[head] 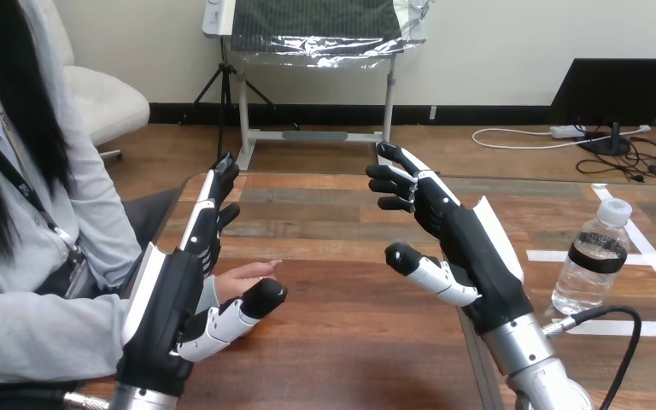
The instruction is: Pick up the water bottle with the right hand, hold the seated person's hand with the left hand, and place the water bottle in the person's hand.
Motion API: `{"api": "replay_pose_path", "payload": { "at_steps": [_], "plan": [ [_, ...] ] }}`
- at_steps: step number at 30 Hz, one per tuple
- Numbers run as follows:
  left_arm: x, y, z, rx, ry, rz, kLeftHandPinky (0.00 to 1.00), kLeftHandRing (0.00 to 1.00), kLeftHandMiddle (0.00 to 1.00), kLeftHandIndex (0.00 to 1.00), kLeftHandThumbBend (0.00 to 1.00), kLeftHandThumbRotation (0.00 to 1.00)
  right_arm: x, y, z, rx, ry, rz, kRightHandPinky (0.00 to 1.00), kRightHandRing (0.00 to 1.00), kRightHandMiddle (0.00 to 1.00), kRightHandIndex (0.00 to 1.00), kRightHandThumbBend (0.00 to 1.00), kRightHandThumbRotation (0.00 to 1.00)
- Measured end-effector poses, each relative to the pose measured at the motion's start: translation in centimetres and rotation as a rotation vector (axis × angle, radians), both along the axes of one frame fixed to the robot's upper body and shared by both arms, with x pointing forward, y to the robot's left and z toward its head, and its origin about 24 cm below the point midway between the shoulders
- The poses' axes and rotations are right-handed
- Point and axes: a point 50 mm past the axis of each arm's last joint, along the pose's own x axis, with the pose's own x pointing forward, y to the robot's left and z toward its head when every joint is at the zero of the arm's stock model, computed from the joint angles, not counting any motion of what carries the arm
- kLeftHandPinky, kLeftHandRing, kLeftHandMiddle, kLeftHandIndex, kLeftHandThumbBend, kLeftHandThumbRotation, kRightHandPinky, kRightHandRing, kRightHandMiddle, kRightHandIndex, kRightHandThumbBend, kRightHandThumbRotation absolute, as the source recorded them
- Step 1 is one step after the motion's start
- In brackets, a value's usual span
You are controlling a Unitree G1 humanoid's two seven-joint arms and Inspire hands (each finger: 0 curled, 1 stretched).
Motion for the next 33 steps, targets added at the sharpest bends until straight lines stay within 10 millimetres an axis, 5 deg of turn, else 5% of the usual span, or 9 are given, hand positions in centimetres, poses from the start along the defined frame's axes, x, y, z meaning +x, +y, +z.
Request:
{"api": "replay_pose_path", "payload": {
  "at_steps": [33],
  "plan": [
    [-0.01, -0.28, -0.03, -0.011, -0.002, -0.001, 0.94, 1.00, 1.00, 1.00, 1.00, 0.77, 0.02, -0.71, 0.16, -0.013, -0.006, -0.004, 0.79, 0.83, 0.86, 0.92, 1.00, 0.77]
  ]
}}
